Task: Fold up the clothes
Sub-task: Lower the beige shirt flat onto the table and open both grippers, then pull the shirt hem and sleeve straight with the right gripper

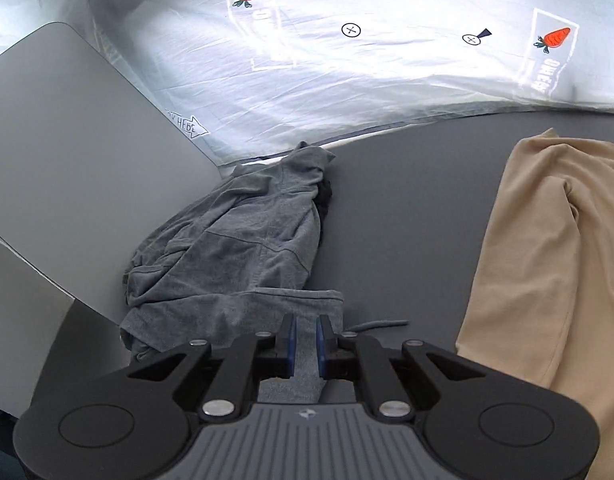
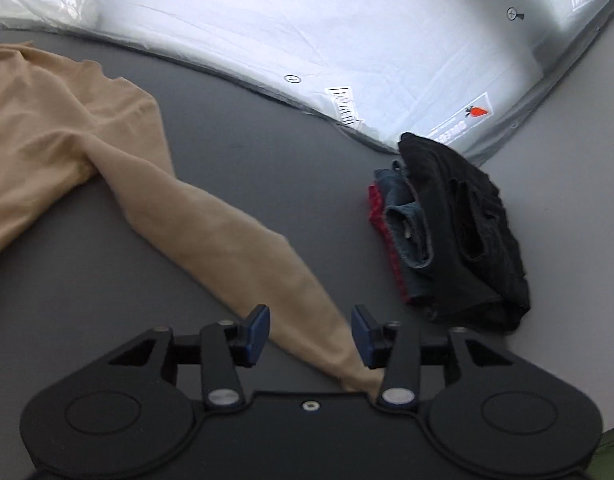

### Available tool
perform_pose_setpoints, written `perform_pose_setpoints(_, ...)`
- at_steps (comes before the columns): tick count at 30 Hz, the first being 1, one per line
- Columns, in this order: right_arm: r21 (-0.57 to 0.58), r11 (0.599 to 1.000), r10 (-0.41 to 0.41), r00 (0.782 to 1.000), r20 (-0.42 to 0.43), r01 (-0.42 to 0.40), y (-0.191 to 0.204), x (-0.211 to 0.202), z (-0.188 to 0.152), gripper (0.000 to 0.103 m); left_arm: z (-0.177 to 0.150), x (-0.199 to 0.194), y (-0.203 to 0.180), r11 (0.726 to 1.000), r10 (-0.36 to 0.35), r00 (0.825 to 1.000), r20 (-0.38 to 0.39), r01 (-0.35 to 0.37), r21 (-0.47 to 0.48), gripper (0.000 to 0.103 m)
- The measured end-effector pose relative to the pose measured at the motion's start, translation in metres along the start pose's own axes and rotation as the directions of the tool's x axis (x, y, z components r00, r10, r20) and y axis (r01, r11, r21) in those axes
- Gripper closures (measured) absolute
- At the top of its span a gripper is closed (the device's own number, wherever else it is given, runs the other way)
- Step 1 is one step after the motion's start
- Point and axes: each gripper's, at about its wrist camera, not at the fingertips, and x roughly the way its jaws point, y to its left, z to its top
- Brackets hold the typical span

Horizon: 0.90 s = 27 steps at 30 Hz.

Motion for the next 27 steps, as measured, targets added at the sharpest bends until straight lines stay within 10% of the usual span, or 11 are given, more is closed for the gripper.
perform_pose_setpoints(2,0.102,0.961,0.259,0.966,-0.011,-0.256,0.026,-0.023,-0.012,0.056,-0.006,-0.009,0.000,0.987,-0.156,0.988,-0.004,0.156,-0.042,0.076)
perform_pose_setpoints(4,0.165,0.864,0.487,0.873,-0.032,-0.475,0.058,-0.033,-0.019,0.056,-0.018,-0.016,-0.010,0.947,-0.318,0.948,-0.016,0.316,-0.061,0.062)
perform_pose_setpoints(6,0.191,0.779,0.616,0.786,-0.057,-0.597,0.086,-0.037,-0.024,0.060,-0.039,-0.017,-0.040,0.923,-0.384,0.921,-0.061,0.383,-0.019,0.062)
perform_pose_setpoints(9,0.106,0.768,0.640,0.748,-0.177,-0.632,0.138,-0.045,-0.025,0.063,-0.066,-0.013,-0.084,0.915,-0.400,0.905,-0.147,0.403,-0.010,0.062)
perform_pose_setpoints(13,0.027,0.801,0.586,0.775,-0.236,-0.598,0.166,-0.043,-0.028,0.064,-0.091,-0.016,-0.110,0.900,-0.433,0.881,-0.190,0.433,-0.048,0.062)
perform_pose_setpoints(15,0.010,0.799,0.589,0.780,-0.211,-0.601,0.169,-0.049,-0.030,0.098,-0.099,-0.022,-0.116,0.899,-0.437,0.878,-0.197,0.436,-0.050,0.062)
perform_pose_setpoints(19,0.033,0.799,0.597,0.784,-0.172,-0.601,0.143,-0.068,-0.037,0.099,-0.110,-0.026,-0.110,0.910,-0.414,0.887,-0.203,0.406,-0.081,0.062)
perform_pose_setpoints(24,0.129,0.800,0.601,0.781,-0.173,-0.587,0.063,-0.084,-0.061,0.101,-0.122,-0.027,-0.110,0.883,-0.466,0.856,-0.226,0.464,-0.064,0.055)
perform_pose_setpoints(27,0.179,0.842,0.537,0.816,-0.214,-0.508,0.038,-0.067,-0.081,0.103,-0.136,-0.029,-0.127,0.911,-0.388,0.893,-0.228,0.410,0.053,0.052)
